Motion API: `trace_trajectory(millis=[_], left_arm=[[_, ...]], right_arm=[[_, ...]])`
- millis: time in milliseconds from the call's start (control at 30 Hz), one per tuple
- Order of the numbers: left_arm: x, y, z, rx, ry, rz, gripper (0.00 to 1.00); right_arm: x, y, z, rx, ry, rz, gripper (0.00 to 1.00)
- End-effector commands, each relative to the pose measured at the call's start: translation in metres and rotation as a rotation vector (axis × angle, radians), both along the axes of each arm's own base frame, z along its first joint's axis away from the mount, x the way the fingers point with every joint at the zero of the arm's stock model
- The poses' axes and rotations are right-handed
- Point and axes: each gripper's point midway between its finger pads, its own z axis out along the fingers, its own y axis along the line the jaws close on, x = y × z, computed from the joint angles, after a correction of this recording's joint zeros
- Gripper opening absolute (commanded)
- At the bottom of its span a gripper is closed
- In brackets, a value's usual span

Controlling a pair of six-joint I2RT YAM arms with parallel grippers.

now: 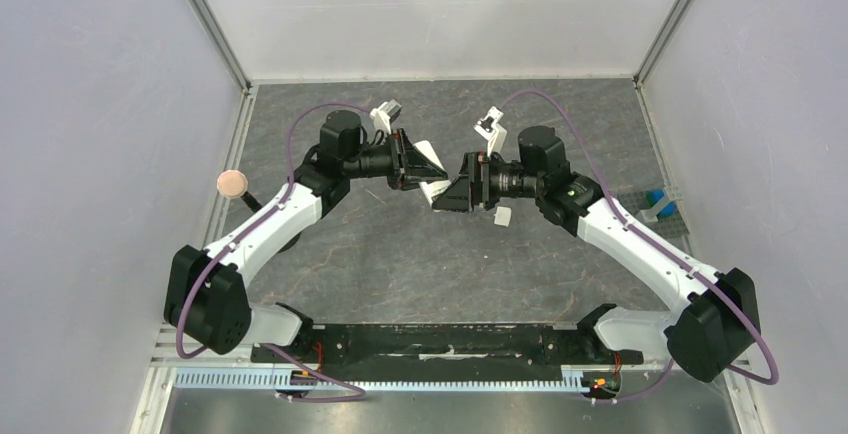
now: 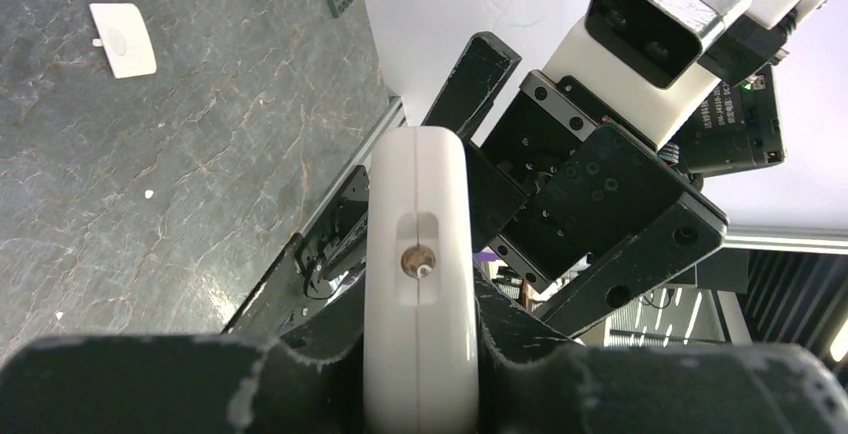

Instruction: Load the batteries into the remote control

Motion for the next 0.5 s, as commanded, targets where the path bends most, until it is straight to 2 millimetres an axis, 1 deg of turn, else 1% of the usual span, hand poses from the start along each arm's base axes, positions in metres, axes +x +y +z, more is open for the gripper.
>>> trace_trajectory(millis=[0,200,367,433,467], left_arm=[[-0.019,0.002,0.039,-0.105,-0.076,-0.114,0.02],[-0.025,0.003,0.049,-0.144,-0.090,-0.149,0.02],[-0.032,0.005,0.055,-0.157,-0.128,-0.180,0.02],[-0.036,0.006,0.055,-0.159,-0.139,-0.197,0.02],[-0.037,0.006,0.055,-0.159,-0.141,-0.199,0.02]], right_arm=[[0.007,-0.005,-0.005,0.011,0.006,-0.024,0.75],[0.009,-0.010,-0.016,0.011,0.061,-0.041,0.72],[0.012,-0.009,-0.016,0.047,0.101,-0.060,0.73],[0.011,-0.009,-0.020,0.070,0.147,-0.069,0.73],[0.012,-0.008,-0.016,0.095,0.138,-0.069,0.73]])
